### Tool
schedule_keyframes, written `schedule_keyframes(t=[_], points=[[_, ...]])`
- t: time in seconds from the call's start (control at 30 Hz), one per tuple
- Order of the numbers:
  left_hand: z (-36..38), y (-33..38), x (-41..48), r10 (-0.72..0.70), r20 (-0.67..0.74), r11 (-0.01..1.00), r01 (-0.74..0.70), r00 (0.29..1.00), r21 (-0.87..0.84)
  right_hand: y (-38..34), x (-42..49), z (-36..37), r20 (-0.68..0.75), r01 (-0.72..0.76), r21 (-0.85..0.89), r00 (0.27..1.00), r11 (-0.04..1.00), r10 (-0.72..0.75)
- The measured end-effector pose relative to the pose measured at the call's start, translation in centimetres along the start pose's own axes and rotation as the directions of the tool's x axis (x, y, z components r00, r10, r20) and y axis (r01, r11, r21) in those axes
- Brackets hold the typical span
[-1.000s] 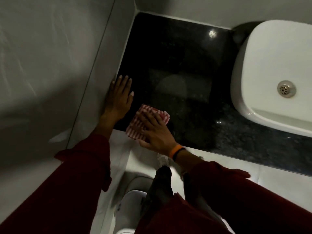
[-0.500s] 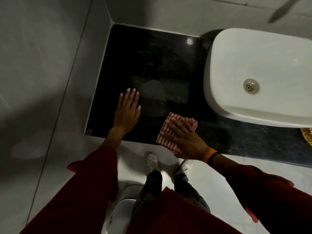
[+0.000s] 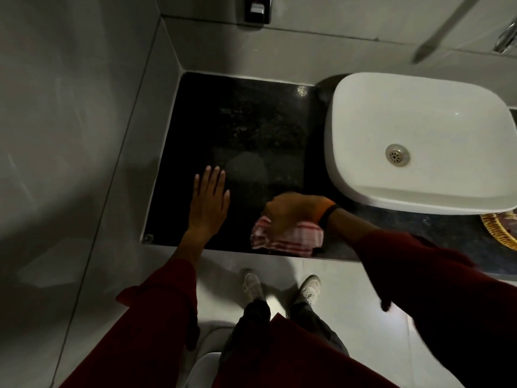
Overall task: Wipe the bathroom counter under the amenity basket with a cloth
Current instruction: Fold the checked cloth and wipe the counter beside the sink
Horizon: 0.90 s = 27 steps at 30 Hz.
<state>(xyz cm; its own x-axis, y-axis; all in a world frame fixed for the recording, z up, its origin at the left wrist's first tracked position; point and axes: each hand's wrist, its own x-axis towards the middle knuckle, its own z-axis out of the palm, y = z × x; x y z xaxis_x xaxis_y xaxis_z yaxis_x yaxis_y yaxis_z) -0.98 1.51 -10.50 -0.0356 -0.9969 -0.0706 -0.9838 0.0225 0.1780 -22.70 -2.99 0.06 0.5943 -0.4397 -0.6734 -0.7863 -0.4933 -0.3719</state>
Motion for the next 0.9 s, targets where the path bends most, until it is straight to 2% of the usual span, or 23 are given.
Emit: schedule_keyframes(t=[0.03,0.07,0.1,0.13,0.17,0.23,0.27,0.3,0.37,0.4,0.6,0.77,0.9], points=[[0.0,-0.1,0.0,-0.003,0.003,1.0,0.003,1.0,0.002,-0.4,1.2,-1.1,0.088,-0.051,0.122,0.995,0.991,0.04],[0.1,-0.3,0.0,-0.007,0.004,1.0,0.007,1.0,0.001,-0.5,2.3,-1.9,0.099,-0.044,0.134,0.995,0.99,0.031],[0.2,-0.5,-0.1,-0.016,-0.002,1.0,0.016,1.0,-0.002,-0.7,2.8,-2.5,0.036,-0.019,0.089,0.999,0.996,0.016],[0.3,-0.7,-0.2,-0.031,-0.011,1.0,0.031,0.999,-0.006,-0.5,3.3,-2.4,-0.116,0.003,0.04,0.993,0.999,0.002],[0.3,-1.1,-0.4,-0.054,-0.018,0.998,0.054,0.998,-0.011,-0.2,3.4,-1.9,-0.302,-0.004,0.025,0.953,1.0,0.011],[0.5,-2.2,-0.7,-0.109,-0.024,0.994,0.108,0.994,-0.026,0.4,3.1,0.8,-0.61,0.022,0.016,0.792,1.0,-0.007],[0.6,-2.9,-0.9,-0.13,-0.023,0.991,0.129,0.991,-0.032,0.8,2.9,2.9,-0.674,0.039,-0.042,0.737,0.998,-0.058],[0.7,-3.5,-1.2,-0.14,-0.021,0.99,0.14,0.99,-0.035,1.2,2.7,5.2,-0.658,0.065,-0.116,0.742,0.991,-0.126],[1.1,-4.4,-1.6,-0.142,-0.011,0.99,0.142,0.99,-0.026,1.8,2.6,9.4,-0.501,0.112,-0.286,0.829,0.952,-0.248],[1.3,-4.6,-1.8,-0.14,-0.005,0.99,0.14,0.99,-0.021,2.0,2.9,10.9,-0.454,0.125,-0.354,0.843,0.927,-0.287],[1.9,-4.8,-1.8,-0.133,-0.023,0.991,0.133,0.991,-0.003,0.2,7.4,11.1,-0.486,0.192,-0.423,0.777,0.886,-0.401],[1.9,-4.8,-1.7,-0.155,-0.032,0.988,0.155,0.987,-0.022,0.3,10.9,7.9,-0.589,0.12,-0.369,0.737,0.922,-0.332],[1.8,-4.8,-1.7,-0.163,-0.013,0.986,0.162,0.987,-0.031,3.0,12.9,4.8,-0.599,0.034,-0.342,0.762,0.939,-0.246]])
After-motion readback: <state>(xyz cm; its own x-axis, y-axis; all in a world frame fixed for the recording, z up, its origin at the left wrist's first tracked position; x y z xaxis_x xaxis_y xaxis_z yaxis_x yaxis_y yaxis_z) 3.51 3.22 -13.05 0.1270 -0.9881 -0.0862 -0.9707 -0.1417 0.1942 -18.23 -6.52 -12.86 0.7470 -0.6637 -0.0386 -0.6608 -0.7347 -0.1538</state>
